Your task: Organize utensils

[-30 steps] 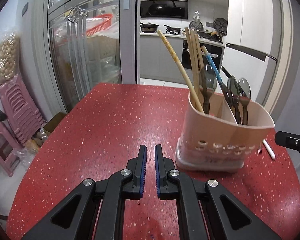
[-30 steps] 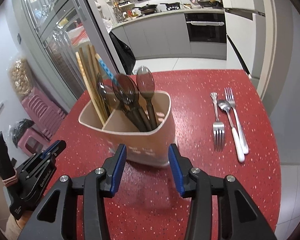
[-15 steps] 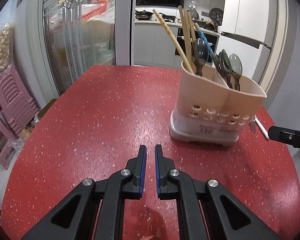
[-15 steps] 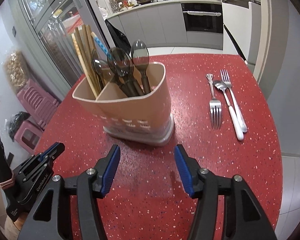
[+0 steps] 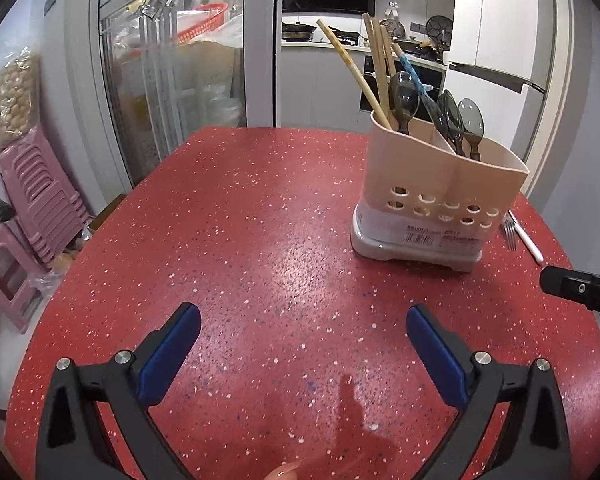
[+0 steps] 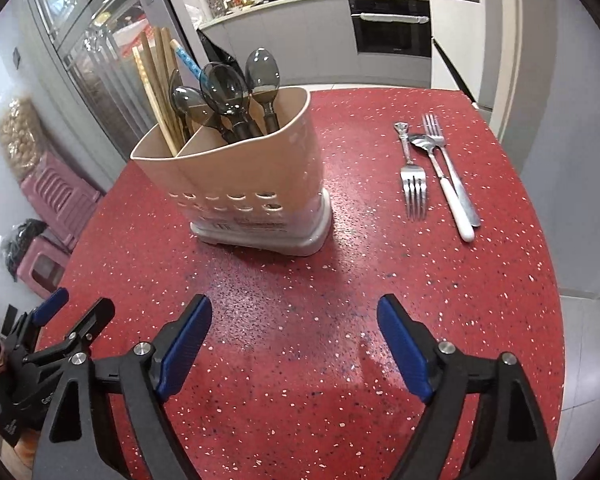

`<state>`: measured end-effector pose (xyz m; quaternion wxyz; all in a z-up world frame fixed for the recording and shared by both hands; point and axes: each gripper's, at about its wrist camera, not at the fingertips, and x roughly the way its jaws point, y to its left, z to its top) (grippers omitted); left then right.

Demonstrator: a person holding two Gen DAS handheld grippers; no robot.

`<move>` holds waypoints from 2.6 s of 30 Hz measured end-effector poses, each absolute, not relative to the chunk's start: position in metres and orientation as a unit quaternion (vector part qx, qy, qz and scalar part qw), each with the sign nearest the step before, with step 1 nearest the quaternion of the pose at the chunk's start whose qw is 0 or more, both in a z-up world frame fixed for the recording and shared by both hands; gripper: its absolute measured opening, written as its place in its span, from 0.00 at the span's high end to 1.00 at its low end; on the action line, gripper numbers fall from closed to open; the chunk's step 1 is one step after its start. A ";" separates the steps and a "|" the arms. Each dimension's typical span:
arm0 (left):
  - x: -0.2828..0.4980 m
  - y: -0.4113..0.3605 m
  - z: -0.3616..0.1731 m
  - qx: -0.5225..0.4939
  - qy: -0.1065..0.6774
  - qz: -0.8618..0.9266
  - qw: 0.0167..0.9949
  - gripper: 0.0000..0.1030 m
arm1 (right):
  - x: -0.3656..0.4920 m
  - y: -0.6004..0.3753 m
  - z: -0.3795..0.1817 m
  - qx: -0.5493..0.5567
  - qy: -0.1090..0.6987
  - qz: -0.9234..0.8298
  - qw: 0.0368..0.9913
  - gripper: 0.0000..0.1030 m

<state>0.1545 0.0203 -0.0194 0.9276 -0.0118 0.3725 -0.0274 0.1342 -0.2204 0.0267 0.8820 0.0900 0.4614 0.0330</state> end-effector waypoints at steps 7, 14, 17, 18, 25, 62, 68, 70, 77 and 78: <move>0.138 0.013 -0.015 -0.004 0.362 -0.026 0.932 0.00 | 0.112 -0.217 0.024 0.073 0.438 0.022 0.896 0.15; 0.119 0.012 -0.009 -0.008 0.321 -0.023 0.947 0.00 | 0.092 -0.224 0.041 0.078 0.394 0.001 0.916 0.15; 0.115 0.010 0.006 -0.012 0.300 -0.020 0.954 0.00 | 0.088 -0.223 0.057 0.069 0.365 -0.010 0.928 0.15; 0.114 0.008 0.011 -0.013 0.296 -0.021 0.955 0.00 | 0.088 -0.222 0.063 0.068 0.358 -0.012 0.931 0.15; 0.118 0.000 0.044 -0.018 0.267 -0.030 0.963 0.00 | 0.092 -0.218 0.094 0.039 0.323 -0.042 0.945 0.15; 0.130 -0.019 0.085 -0.017 0.221 -0.053 0.974 0.00 | 0.086 -0.217 0.140 0.017 0.244 -0.095 0.965 0.15; 0.131 -0.021 0.083 -0.014 0.224 -0.060 0.973 0.00 | 0.086 -0.217 0.139 0.018 0.244 -0.096 0.965 0.15; 0.131 -0.023 0.082 -0.012 0.224 -0.060 0.973 0.00 | 0.086 -0.217 0.139 0.019 0.244 -0.096 0.965 0.15; 0.131 -0.023 0.083 -0.012 0.225 -0.060 0.972 0.00 | 0.085 -0.218 0.138 0.020 0.244 -0.097 0.965 0.15; 0.131 -0.023 0.083 -0.012 0.225 -0.061 0.972 0.00 | 0.085 -0.218 0.138 0.021 0.244 -0.097 0.965 0.15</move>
